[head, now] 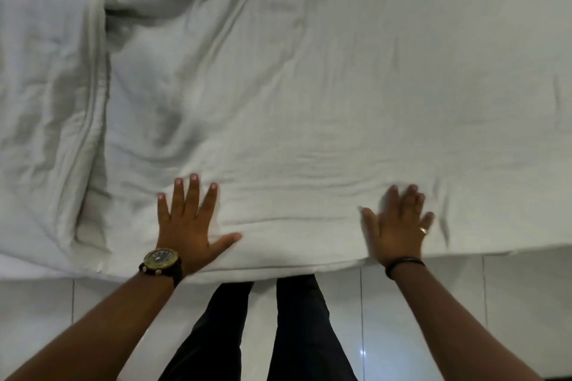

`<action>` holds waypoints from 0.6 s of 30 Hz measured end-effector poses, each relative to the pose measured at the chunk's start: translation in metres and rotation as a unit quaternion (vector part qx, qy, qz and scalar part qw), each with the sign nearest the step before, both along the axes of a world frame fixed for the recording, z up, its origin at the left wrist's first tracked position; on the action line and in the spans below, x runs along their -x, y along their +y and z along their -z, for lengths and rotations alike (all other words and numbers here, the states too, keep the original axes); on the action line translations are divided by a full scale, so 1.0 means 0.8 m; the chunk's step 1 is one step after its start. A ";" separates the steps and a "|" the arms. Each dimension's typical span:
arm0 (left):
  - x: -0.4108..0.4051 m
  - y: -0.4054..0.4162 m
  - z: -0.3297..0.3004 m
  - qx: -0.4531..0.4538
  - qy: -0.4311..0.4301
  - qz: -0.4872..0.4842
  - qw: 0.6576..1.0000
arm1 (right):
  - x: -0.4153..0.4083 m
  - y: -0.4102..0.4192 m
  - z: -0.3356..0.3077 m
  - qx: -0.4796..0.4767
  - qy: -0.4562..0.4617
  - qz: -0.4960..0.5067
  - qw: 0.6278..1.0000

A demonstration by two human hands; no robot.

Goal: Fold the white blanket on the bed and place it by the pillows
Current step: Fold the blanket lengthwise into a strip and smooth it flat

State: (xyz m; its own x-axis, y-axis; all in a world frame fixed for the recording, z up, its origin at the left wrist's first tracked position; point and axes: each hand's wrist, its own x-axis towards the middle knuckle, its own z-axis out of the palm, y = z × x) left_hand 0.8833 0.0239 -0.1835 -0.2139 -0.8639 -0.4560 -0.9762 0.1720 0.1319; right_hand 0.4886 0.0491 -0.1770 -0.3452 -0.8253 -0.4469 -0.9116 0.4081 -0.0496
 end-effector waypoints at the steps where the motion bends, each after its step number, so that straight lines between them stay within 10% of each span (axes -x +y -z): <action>1: 0.010 -0.009 0.000 0.000 0.002 -0.001 1.000 | -0.025 -0.018 -0.001 0.034 -0.018 -0.024 0.999; 8: 0.087 -0.098 0.020 0.040 0.019 0.029 0.999 | -0.155 -0.143 0.040 0.155 -0.100 -0.317 0.930; 18: 0.098 -0.234 0.031 0.104 0.005 0.043 0.994 | 0.086 -0.274 0.045 0.060 0.055 -0.028 0.996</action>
